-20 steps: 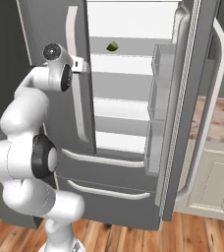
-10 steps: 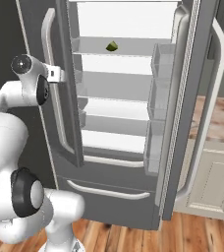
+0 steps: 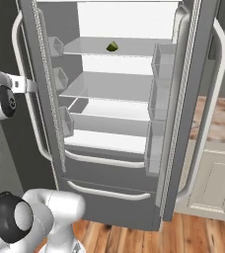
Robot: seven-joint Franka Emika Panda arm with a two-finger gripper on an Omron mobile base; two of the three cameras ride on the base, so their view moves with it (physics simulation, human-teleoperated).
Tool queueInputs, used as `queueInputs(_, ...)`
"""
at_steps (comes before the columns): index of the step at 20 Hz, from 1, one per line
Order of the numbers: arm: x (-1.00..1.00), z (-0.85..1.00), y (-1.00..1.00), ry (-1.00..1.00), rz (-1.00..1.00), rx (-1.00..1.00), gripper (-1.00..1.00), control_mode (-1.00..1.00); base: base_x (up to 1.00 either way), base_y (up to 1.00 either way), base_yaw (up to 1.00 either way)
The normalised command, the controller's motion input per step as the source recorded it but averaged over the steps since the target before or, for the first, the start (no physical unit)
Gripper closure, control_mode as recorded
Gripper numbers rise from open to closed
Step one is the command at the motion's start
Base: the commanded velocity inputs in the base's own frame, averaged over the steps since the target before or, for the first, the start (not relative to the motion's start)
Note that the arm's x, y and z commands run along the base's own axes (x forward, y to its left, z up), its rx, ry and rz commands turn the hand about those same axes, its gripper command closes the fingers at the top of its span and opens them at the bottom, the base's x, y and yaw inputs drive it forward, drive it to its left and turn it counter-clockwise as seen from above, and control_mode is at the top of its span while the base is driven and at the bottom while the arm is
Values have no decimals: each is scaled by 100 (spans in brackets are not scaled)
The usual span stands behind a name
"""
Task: There is a bowl on the dining counter. Grab a lemon wedge from the fridge and place it in the bowl. Then get the liquor bottle and glass cup from the cabinet and place them next to the bowl.
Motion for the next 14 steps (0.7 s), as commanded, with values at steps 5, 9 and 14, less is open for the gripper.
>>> queueInputs(5, -40, 16, -10, -5, 0, 15, -100, -100, 0, 0, 0)
queueInputs(9, -62, 42, -74, -1, 0, 40, -100, -100, 0, 0, 0)
queueInputs(14, -59, 45, -99, 0, 0, 47, -100, -100, 0, 0, 0)
